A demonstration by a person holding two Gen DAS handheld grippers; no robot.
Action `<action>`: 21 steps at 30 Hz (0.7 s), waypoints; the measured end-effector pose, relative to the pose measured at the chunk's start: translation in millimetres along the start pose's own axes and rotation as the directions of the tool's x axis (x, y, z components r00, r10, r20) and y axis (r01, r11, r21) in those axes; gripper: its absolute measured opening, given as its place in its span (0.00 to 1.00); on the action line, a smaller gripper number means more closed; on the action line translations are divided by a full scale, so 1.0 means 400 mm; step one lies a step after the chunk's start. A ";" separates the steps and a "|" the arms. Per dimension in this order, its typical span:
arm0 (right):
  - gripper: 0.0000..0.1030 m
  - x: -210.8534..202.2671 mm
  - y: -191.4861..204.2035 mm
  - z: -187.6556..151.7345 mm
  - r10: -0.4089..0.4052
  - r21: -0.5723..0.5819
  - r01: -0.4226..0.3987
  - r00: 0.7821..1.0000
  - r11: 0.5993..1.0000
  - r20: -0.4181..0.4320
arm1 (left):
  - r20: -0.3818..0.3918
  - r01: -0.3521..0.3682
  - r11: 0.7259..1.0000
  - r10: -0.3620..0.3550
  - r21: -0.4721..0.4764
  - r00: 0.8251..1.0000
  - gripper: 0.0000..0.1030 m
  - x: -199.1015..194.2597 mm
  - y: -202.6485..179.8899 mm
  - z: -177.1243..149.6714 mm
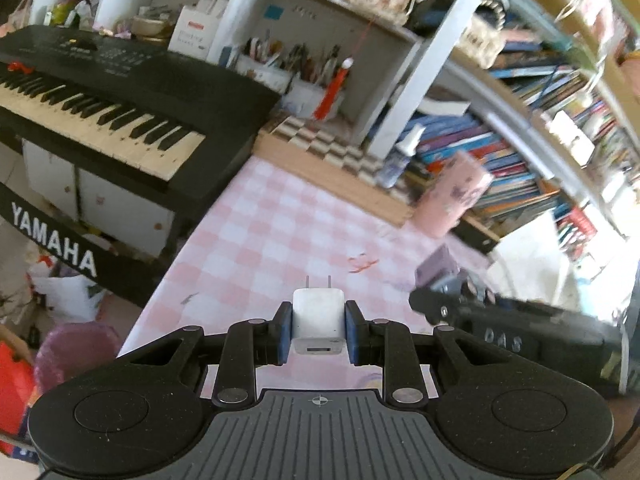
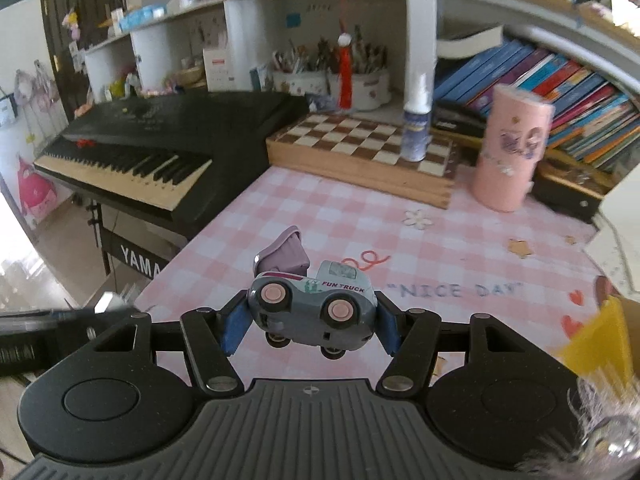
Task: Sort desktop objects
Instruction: 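Lift and carry the charger and toy car over the yellow box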
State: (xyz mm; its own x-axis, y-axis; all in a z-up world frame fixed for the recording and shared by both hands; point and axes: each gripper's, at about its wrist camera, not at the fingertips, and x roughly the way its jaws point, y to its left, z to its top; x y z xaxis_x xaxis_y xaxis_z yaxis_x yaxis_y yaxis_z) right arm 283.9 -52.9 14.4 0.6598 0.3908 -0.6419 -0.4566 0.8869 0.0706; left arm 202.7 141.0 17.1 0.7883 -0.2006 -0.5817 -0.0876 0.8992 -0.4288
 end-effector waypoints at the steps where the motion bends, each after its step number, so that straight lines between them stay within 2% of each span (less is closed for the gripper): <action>1: 0.58 -0.020 -0.001 -0.006 -0.005 -0.003 0.005 1.000 1.000 0.007 | 0.006 0.012 1.000 -0.012 0.005 1.000 0.24 -0.015 -0.005 -0.002; 11: 0.58 -0.201 0.028 -0.113 -0.036 -0.008 0.036 0.999 0.999 0.008 | 0.001 0.106 0.994 -0.106 0.040 0.994 0.24 -0.127 -0.028 -0.059; 21: 0.58 -0.343 0.098 -0.247 -0.076 0.064 0.076 0.997 0.995 0.002 | -0.019 0.170 0.984 -0.169 0.059 0.985 0.24 -0.259 -0.024 -0.144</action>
State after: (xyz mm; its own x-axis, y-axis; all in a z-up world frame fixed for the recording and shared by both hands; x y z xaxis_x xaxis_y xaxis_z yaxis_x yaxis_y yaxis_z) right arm 116.7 -96.2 29.9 0.6938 0.3224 -0.6440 -0.3661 0.9279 0.0702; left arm 86.6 130.8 41.5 0.7798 -0.3573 -0.5140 0.0837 0.8732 -0.4801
